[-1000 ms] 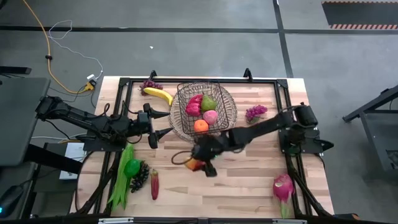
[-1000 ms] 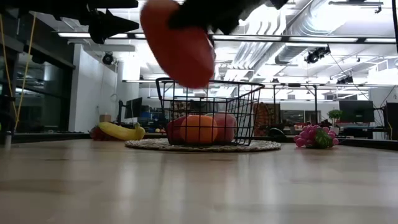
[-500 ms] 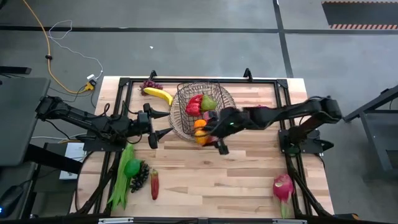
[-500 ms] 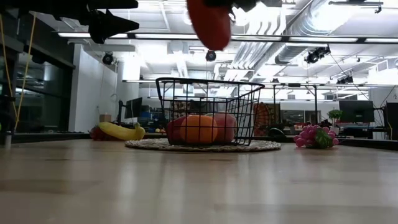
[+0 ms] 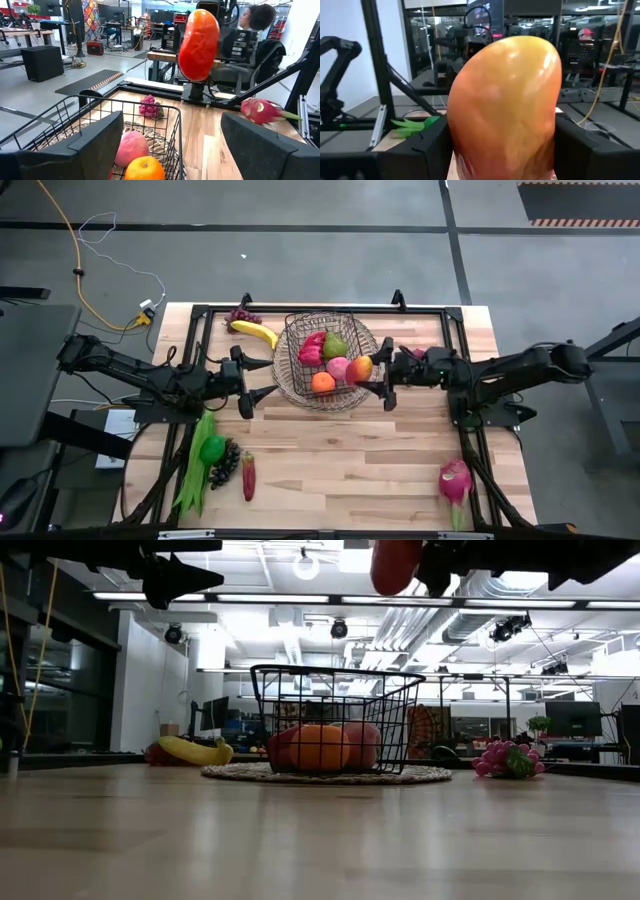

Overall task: Build produce basket
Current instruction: Put the yellow mango into the black wire basket

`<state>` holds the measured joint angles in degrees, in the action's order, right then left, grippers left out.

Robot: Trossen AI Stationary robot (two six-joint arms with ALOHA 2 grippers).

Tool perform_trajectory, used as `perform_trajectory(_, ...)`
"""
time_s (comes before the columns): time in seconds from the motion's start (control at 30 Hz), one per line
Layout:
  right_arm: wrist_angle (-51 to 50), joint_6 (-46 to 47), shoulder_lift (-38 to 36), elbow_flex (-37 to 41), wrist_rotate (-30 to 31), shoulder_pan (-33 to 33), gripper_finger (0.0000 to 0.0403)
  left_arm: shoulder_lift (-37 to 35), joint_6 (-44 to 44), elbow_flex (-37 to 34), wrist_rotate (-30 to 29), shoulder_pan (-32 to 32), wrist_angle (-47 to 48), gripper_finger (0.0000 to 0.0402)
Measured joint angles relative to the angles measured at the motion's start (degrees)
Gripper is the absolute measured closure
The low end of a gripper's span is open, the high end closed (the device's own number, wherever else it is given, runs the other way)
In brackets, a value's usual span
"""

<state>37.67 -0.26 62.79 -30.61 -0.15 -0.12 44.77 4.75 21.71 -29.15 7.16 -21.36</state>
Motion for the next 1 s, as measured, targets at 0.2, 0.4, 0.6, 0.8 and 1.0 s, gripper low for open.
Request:
perform_trajectory(0.2,-0.8,-0.1,0.6,-0.1,0.4,-0.8,0.0157,0.0,0.0,0.0,0.0,0.0,0.0,0.0078)
perform_trajectory(0.4,-0.7,0.2,1.0,-0.1,0.8,-0.8,0.0157,0.0,0.0,0.0,0.0,0.0,0.0,0.0078)
perform_trajectory(0.6,-0.9,0.3,1.0,-0.1,0.8,-0.8,0.0157,0.0,0.0,0.0,0.0,0.0,0.0,0.0078)
perform_trajectory(0.8,-1.2,0.3,1.0,-0.1,1.3,-0.8,0.0157,0.0,-0.5,0.0,0.0,0.0,-0.7,0.0078)
perform_trajectory(1.0,-2.7,-0.2,1.0,-0.2,2.3,-1.0,0.0157,0.0,-1.2,0.0,0.0,0.0,-1.5,0.0078)
